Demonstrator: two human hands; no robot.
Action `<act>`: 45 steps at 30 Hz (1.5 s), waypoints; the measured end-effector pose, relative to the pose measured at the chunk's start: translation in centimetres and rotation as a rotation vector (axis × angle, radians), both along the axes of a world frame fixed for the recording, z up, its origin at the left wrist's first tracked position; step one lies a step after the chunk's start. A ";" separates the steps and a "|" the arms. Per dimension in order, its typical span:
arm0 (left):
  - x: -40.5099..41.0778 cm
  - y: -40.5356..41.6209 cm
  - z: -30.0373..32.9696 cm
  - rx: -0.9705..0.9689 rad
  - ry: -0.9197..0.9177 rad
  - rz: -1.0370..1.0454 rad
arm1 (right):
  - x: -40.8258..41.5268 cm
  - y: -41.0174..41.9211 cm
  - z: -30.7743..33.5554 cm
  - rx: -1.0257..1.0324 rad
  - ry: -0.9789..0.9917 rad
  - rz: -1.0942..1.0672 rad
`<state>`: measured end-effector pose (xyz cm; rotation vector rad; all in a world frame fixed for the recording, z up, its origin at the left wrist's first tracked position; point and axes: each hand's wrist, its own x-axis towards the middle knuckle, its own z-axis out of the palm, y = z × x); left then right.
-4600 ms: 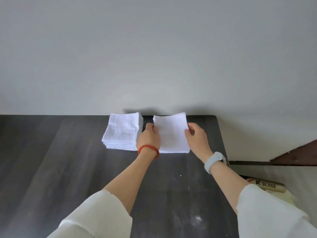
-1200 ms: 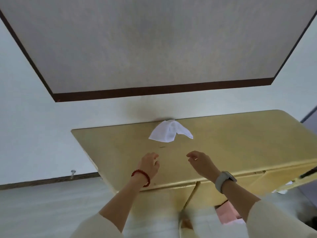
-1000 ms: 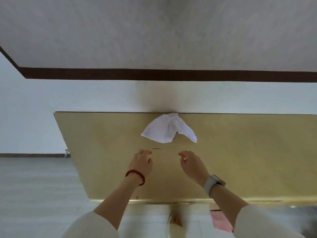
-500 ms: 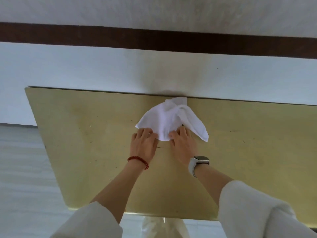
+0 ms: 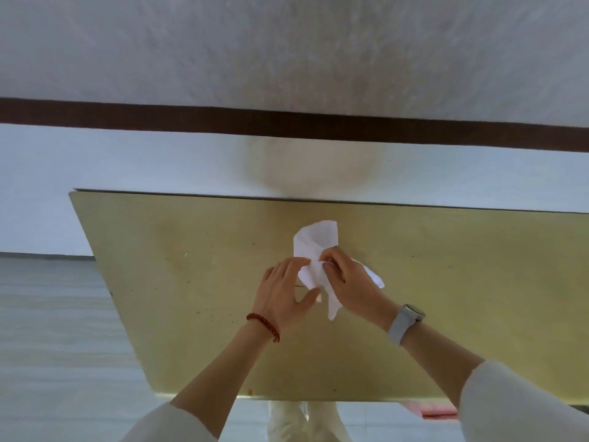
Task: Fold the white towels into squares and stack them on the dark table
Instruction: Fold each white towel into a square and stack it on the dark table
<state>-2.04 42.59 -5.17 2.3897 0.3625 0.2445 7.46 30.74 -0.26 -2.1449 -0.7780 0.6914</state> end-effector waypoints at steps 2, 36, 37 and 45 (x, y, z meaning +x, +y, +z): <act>0.5 0.6 1.7 -0.066 -0.027 0.077 | 0.4 -0.2 1.7 0.016 0.001 -0.031; 0.8 9.8 19.6 0.234 -0.267 0.443 | 6.0 0.4 16.2 0.067 -0.772 -0.094; 0.1 9.9 19.4 0.273 -0.282 0.396 | 5.8 0.0 15.9 0.091 -0.784 -0.085; -7.5 6.2 10.4 0.333 0.228 -0.085 | 1.4 -6.5 7.4 -0.192 -0.600 0.225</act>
